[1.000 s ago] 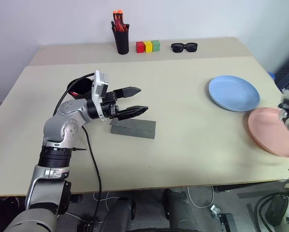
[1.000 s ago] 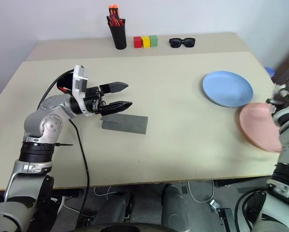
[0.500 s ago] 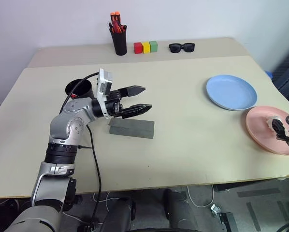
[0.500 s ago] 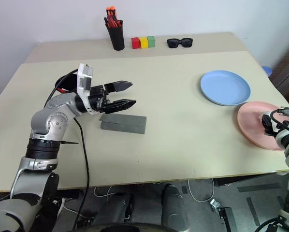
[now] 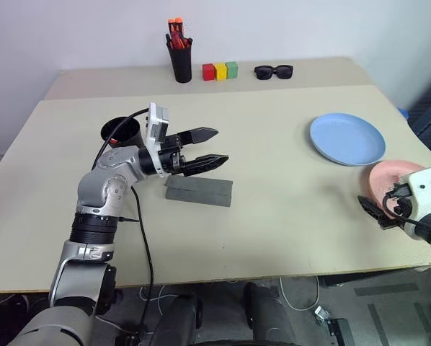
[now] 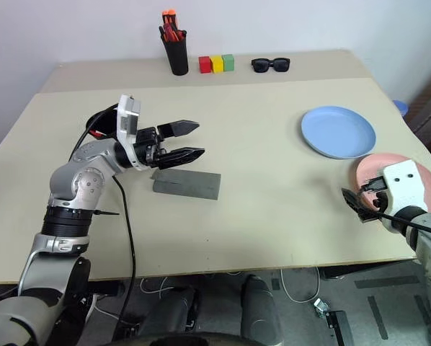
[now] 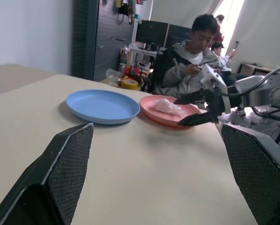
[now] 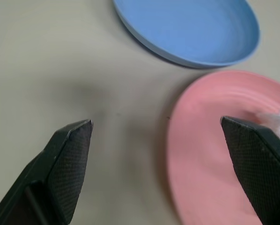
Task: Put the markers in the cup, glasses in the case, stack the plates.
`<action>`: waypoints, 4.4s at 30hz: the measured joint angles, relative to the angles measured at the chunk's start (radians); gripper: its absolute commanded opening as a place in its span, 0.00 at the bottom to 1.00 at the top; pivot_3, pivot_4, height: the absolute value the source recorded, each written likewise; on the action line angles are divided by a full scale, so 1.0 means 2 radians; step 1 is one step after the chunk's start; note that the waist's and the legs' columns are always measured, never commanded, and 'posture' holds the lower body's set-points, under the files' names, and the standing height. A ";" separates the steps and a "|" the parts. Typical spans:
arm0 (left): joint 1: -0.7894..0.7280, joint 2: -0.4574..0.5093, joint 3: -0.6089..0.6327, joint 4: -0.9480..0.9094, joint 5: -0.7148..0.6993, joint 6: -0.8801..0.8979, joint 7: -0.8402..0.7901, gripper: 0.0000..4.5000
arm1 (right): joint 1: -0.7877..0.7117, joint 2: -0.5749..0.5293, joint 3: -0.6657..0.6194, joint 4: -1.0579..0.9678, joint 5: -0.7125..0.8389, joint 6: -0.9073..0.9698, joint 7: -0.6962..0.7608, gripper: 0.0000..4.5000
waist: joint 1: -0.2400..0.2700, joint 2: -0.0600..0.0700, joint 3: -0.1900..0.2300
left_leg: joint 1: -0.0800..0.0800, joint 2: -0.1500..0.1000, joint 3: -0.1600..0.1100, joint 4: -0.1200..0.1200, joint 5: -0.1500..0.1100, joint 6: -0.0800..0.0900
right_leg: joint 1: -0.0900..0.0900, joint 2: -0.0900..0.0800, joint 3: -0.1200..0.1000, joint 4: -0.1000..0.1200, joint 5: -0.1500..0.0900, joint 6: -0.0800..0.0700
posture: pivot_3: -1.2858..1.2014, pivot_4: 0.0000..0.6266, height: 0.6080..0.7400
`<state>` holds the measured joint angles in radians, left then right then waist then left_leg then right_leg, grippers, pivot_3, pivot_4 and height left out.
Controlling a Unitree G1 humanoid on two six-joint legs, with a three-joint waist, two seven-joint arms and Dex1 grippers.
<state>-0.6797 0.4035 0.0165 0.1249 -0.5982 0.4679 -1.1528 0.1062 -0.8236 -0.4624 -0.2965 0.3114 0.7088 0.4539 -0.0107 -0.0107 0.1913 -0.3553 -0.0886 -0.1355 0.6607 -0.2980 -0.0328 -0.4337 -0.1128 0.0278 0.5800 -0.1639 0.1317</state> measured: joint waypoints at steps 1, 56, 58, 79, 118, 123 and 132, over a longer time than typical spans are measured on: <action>0.000 0.001 0.000 0.000 0.000 0.000 0.000 1.00 | -0.004 -0.001 0.006 0.014 -0.010 0.001 -0.004 0.99 | 0.000 0.000 0.000 | 0.000 0.000 0.000 0.000 0.000 0.000 | 0.000 0.000 0.000 0.000 0.000 0.000 | 0.52 0.24 1.00; 0.040 0.032 0.023 -0.085 -0.018 0.027 0.065 1.00 | -0.391 0.053 0.121 0.394 -0.130 -0.234 -0.075 0.99 | 0.000 0.000 0.001 | -0.001 0.000 0.000 0.001 -0.001 0.001 | 0.000 0.000 0.000 -0.001 0.000 0.000 | 0.52 0.24 1.00; 0.040 0.033 0.023 -0.085 -0.018 0.027 0.064 1.00 | -0.388 0.032 0.108 0.412 -0.144 -0.235 -0.104 0.99 | 0.000 0.000 0.001 | -0.001 0.000 0.000 0.001 -0.001 0.001 | 0.000 0.000 0.000 -0.001 0.000 0.000 | 0.52 0.24 1.00; 0.042 0.038 0.019 -0.093 -0.021 0.032 0.067 1.00 | -0.445 0.010 0.074 0.727 -0.138 -0.231 -0.183 0.46 | -0.005 0.000 0.001 | 0.000 0.000 0.001 0.000 -0.001 0.001 | 0.000 0.000 0.000 -0.001 0.000 0.000 | 0.52 0.24 1.00; 0.108 0.066 0.048 -0.154 -0.046 0.038 0.097 1.00 | -0.404 0.108 0.113 0.281 0.037 -0.186 0.090 0.99 | -0.003 0.001 0.001 | -0.001 0.000 -0.001 0.000 -0.001 0.001 | -0.001 0.000 0.000 0.000 0.001 0.001 | 0.52 0.24 1.00; 0.161 0.106 0.085 -0.173 -0.061 0.048 0.095 1.00 | -0.272 0.062 0.122 0.079 0.166 -0.083 0.226 0.99 | 0.000 0.001 0.001 | -0.001 0.000 -0.001 0.000 -0.001 0.002 | 0.000 0.000 0.000 -0.001 0.000 0.001 | 0.52 0.24 1.00; 0.201 0.127 0.087 -0.182 -0.054 0.037 0.086 1.00 | -0.240 0.027 0.140 -0.001 0.220 -0.019 0.258 0.99 | -0.002 0.001 0.001 | 0.000 0.000 0.000 0.001 -0.001 0.002 | 0.000 0.000 0.000 0.000 0.000 0.001 | 0.52 0.24 1.00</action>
<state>-0.2785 0.6579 0.1914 -0.2392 -0.7054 0.5427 -0.9802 -0.3741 -0.7696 -0.1825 -0.2988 0.7521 0.6699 0.9699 -0.0147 -0.0088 0.1935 -0.3554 -0.0877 -0.1364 0.6625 -0.3008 -0.0289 -0.4334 -0.1127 0.0271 0.5798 -0.1636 0.1331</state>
